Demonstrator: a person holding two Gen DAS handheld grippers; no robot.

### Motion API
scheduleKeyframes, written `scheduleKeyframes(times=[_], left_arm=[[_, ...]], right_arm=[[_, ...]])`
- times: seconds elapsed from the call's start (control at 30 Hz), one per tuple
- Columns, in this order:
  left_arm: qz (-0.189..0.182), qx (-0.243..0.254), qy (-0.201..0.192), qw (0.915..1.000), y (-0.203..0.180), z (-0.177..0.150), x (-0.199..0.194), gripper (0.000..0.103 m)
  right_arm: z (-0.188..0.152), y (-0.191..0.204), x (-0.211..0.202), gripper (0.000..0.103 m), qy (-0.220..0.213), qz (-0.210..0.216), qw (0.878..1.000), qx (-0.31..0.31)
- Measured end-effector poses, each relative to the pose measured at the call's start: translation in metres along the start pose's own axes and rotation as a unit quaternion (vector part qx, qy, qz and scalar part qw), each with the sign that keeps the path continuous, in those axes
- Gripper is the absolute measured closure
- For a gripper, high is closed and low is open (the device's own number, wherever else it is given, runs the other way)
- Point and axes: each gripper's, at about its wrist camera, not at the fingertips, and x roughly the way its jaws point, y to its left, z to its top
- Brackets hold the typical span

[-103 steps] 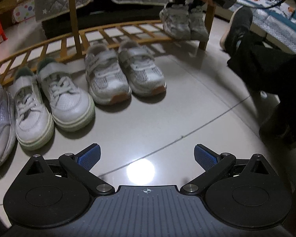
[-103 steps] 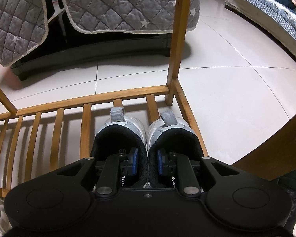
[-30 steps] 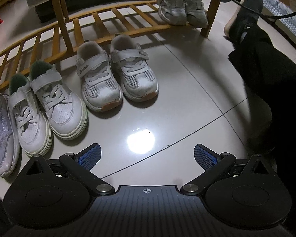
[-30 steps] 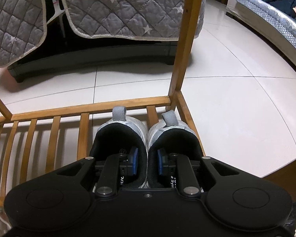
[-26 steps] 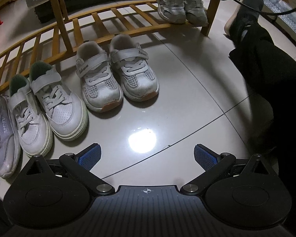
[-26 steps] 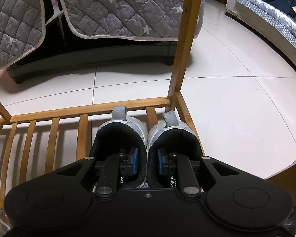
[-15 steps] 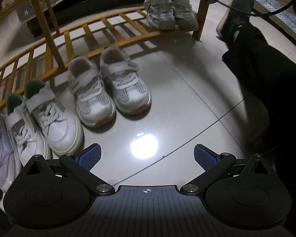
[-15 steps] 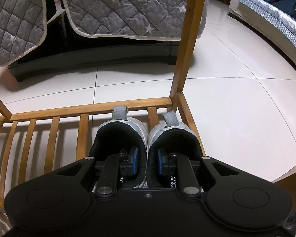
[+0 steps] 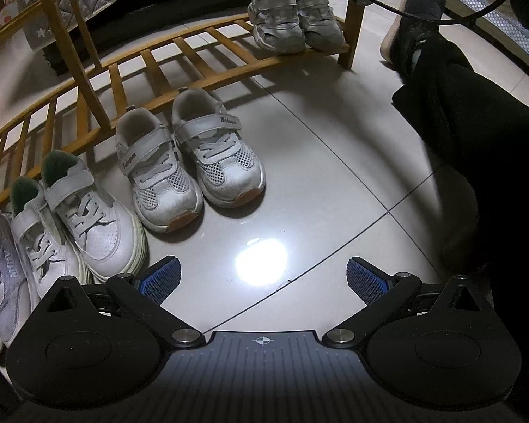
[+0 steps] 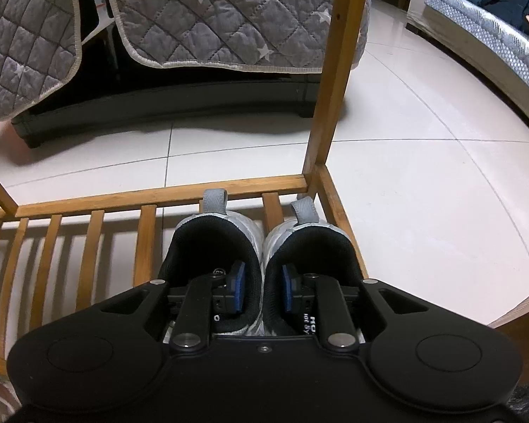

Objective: Organize scattered shoes

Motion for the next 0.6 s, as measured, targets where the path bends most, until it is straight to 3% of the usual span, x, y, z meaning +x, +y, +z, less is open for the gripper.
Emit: scheduleKeyframes(times=[0.6], left_arm=[[0.035, -0.011, 0.014, 0.9992, 0.020, -0.017, -0.003, 0.001]], right_arm=[[-0.007, 0.001, -0.033, 0.077, -0.025, 0.006, 1.000, -0.003]])
